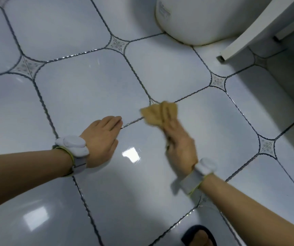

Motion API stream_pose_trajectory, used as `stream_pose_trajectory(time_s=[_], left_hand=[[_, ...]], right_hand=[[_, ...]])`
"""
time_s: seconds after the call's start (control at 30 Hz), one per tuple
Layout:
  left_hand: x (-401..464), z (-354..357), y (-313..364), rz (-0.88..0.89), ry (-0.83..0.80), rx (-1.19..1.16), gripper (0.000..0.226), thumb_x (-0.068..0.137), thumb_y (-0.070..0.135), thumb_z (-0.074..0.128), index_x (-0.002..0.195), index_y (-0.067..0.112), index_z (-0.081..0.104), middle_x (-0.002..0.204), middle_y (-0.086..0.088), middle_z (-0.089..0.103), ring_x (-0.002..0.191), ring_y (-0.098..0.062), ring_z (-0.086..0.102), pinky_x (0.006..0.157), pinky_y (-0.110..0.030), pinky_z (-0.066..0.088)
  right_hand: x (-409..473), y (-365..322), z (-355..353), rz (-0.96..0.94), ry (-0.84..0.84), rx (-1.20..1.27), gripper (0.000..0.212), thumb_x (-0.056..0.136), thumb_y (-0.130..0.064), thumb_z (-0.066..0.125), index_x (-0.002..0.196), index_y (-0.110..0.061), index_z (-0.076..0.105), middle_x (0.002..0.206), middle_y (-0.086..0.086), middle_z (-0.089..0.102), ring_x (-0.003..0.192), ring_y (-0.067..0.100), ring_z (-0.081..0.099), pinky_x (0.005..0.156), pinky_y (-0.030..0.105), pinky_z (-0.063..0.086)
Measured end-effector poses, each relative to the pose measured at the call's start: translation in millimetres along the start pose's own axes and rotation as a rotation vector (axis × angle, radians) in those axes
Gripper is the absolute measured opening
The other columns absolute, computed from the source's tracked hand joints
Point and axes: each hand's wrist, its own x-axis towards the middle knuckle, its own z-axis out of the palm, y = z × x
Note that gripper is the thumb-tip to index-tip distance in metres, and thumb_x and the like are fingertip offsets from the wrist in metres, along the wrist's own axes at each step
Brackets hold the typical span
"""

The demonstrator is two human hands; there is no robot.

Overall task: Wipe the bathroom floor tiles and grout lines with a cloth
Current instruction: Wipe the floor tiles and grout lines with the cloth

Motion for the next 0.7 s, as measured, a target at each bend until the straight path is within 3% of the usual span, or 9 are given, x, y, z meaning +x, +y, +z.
stream_pose_trajectory(time_s=[0.03, 0.1, 0.2, 0.33, 0.5, 0.6, 0.7], left_hand=[[0.4, -1.7, 2.0, -0.013, 0.002, -0.021, 0.059, 0.093, 0.03, 0.038, 0.146, 0.006, 0.027, 0.154, -0.008, 0.026, 0.138, -0.026, 0.029, 0.11, -0.037, 0.03], [3.4, -6.4, 2.7, -0.041, 0.031, -0.088, 0.052, 0.093, 0.027, 0.039, 0.141, 0.009, 0.033, 0.15, -0.007, 0.031, 0.13, -0.027, 0.039, 0.103, -0.036, 0.035], [6.9, -17.3, 2.8, -0.059, 0.062, -0.126, 0.046, 0.094, 0.026, 0.038, 0.138, 0.013, 0.037, 0.147, -0.003, 0.036, 0.12, -0.027, 0.048, 0.097, -0.035, 0.039], [4.6, -30.5, 4.9, -0.07, 0.076, -0.218, 0.038, 0.095, 0.025, 0.038, 0.13, 0.017, 0.049, 0.135, 0.001, 0.051, 0.114, -0.024, 0.054, 0.094, -0.034, 0.043], [-0.3, -47.3, 12.3, -0.012, 0.056, -0.38, 0.041, 0.088, 0.039, 0.035, 0.123, 0.03, 0.054, 0.114, 0.008, 0.063, 0.102, -0.019, 0.059, 0.086, -0.032, 0.047], [4.8, -66.9, 9.5, -0.023, 0.165, -0.432, 0.028, 0.088, 0.036, 0.051, 0.116, 0.031, 0.056, 0.107, 0.012, 0.064, 0.096, -0.014, 0.061, 0.082, -0.035, 0.049], [12.4, -91.3, 7.8, -0.078, 0.272, -0.461, 0.012, 0.086, 0.037, 0.053, 0.095, 0.031, 0.058, 0.091, 0.012, 0.066, 0.084, -0.016, 0.062, 0.073, -0.037, 0.051]], right_hand=[[-11.7, -19.4, 6.8, -0.099, -0.082, 0.054, 0.097, 0.069, 0.021, 0.042, 0.147, -0.036, 0.041, 0.158, -0.007, 0.033, 0.147, 0.02, 0.028, 0.119, 0.033, 0.027], [-35.6, -49.0, 22.1, -0.261, -0.236, 0.114, 0.079, 0.076, 0.02, 0.047, 0.146, -0.017, 0.046, 0.157, 0.004, 0.035, 0.149, 0.024, 0.022, 0.121, 0.037, 0.022], [-51.0, -61.6, 21.7, -0.325, -0.325, 0.136, 0.054, 0.078, 0.01, 0.068, 0.129, -0.004, 0.062, 0.145, 0.009, 0.052, 0.145, 0.024, 0.032, 0.117, 0.035, 0.032], [-32.7, -67.0, -6.5, -0.314, -0.363, 0.203, 0.053, 0.079, 0.013, 0.064, 0.13, -0.001, 0.061, 0.142, 0.014, 0.053, 0.137, 0.033, 0.044, 0.11, 0.041, 0.042], [6.9, -81.4, -34.1, -0.207, -0.202, 0.244, 0.052, 0.091, -0.004, 0.039, 0.14, -0.01, 0.053, 0.148, 0.003, 0.048, 0.141, 0.018, 0.04, 0.114, 0.025, 0.035], [39.8, -89.9, -51.2, -0.188, -0.118, 0.285, 0.056, 0.09, -0.007, 0.037, 0.144, -0.013, 0.049, 0.147, 0.002, 0.05, 0.142, 0.014, 0.037, 0.113, 0.032, 0.038], [62.8, -99.7, -68.3, -0.222, -0.059, 0.292, 0.057, 0.09, -0.011, 0.032, 0.145, -0.014, 0.047, 0.147, 0.004, 0.05, 0.144, 0.017, 0.035, 0.112, 0.033, 0.04]])
